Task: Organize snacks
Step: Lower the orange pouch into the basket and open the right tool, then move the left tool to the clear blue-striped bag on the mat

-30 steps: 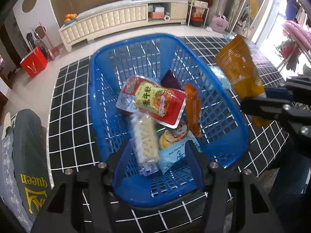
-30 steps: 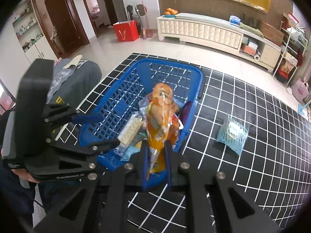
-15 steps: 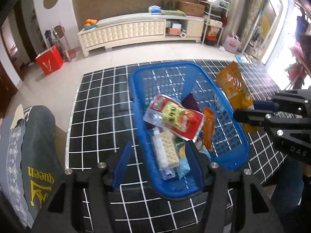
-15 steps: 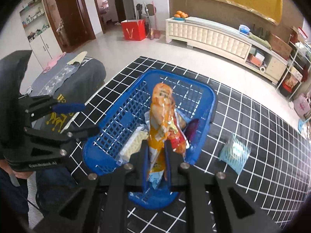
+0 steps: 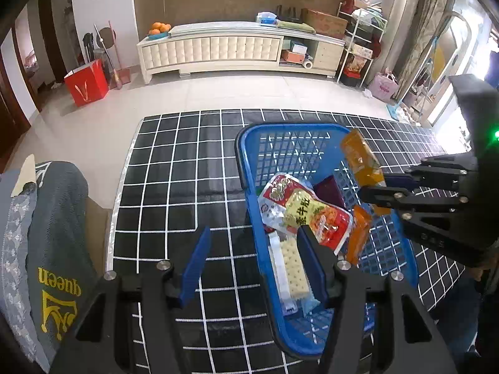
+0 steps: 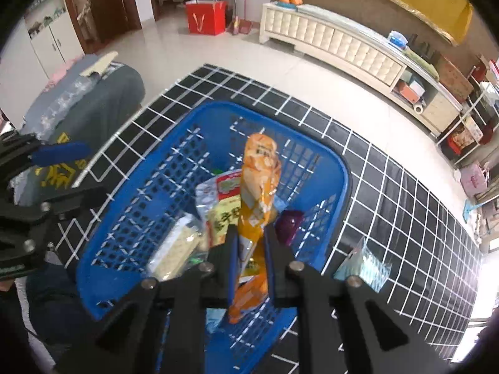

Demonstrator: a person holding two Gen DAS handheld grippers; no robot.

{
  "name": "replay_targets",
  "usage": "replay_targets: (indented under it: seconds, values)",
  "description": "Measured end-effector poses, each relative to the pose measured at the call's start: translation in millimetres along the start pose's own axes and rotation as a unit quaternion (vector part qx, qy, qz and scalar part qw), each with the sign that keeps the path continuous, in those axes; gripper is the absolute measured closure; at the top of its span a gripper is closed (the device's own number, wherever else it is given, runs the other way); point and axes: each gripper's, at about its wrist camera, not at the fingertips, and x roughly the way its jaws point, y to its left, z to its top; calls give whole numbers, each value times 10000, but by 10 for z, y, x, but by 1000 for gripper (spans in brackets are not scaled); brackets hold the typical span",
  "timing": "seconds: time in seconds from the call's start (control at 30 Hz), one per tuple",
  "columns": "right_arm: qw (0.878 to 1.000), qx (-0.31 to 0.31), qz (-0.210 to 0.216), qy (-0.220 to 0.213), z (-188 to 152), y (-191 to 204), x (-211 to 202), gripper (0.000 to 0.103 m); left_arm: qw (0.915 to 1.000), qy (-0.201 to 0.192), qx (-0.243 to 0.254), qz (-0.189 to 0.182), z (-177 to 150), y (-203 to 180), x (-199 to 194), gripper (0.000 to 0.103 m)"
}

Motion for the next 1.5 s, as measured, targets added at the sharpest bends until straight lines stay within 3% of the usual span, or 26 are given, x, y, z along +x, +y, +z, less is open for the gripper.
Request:
replay_targets:
  seconds: [0.4,0.53,0.67,0.73,0.83,1.03,1.23,1.5]
  values:
    - [9967,-181,-196,773,118,-77,588,84,9998,173,-77,-28,155,70,346,48]
    - [9965,-202,-210,784,128,-86,607,84,9997,243,-96,-35,168,79,417,48]
    - [9959,-271,-152,846,147,-74,616,70,9996,215,-170,-119,168,92,438,48]
    - [9960,-308,-226,804,163,-57,600,50,9996,229,-169,-92,164,85,442,48]
    - [9974,-306,-269,597,142,-32,506,30,9997,229,-103,-21,151,53,425,48]
    - [9986,-283,-321,323,42,-17,241,28,9997,209,37,88,110,-27,350,48]
    - [10000,34,7,-11,-104,-131,-177,27,9998,134,65,145,79,-137,201,48]
    - [9983,224,29,-544,-362,-276,-755,27,9994,-295,133,110,20,-457,-186,48]
